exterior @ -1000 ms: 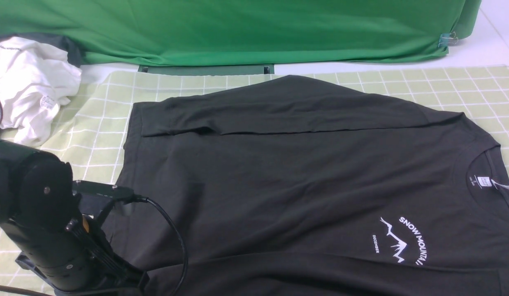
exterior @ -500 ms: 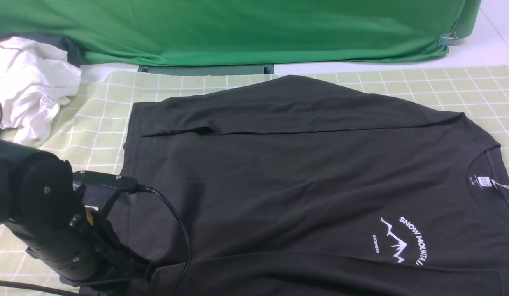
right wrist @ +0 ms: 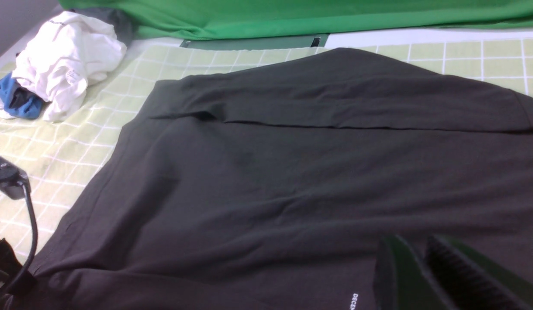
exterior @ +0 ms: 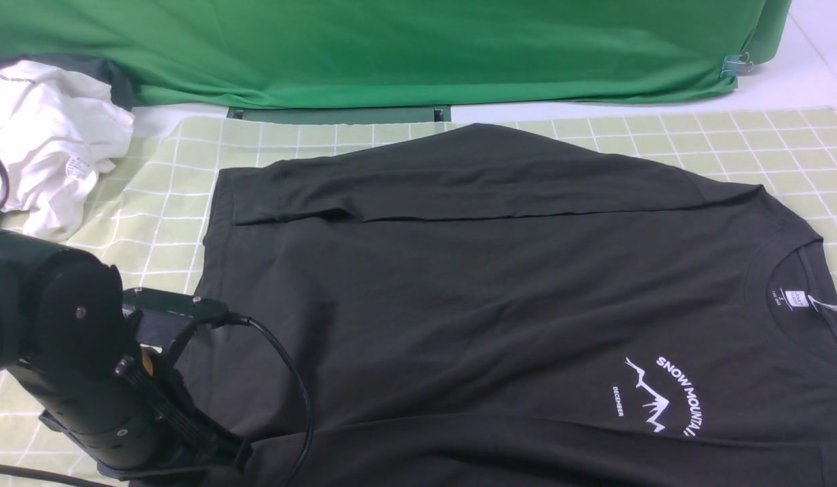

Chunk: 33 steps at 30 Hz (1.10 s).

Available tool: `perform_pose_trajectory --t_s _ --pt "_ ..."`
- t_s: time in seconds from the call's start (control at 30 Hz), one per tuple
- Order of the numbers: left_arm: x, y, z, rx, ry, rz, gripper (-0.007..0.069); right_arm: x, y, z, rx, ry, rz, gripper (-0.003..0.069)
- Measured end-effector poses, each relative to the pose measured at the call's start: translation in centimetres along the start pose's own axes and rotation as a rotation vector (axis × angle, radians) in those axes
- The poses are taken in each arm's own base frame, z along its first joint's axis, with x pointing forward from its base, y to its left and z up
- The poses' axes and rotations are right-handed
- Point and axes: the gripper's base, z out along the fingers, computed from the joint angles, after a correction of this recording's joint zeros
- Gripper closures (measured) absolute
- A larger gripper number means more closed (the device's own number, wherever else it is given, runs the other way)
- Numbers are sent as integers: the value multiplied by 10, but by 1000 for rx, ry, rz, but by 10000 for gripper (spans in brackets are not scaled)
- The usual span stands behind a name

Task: Fold a long-sleeved shirt over a green coffee tablecloth.
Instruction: 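Grasp the left edge of the dark T-shirt lying flat on the table, then fold the left side of the black T-shirt inward over its body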

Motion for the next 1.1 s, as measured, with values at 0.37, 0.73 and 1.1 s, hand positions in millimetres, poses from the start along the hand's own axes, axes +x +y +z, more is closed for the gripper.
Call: perform_pose_trajectory --t_s 0.37,0.73,1.1 --pt "-13 0 -22 -20 -85 39 613 0 0 0 0 0 0 562" --pt "-52 1 -123 -107 -418 111 613 0 0 0 0 -3 0 556" --pt "-131 13 -109 -305 -448 143 611 -2 0 0 2 -20 1 547"
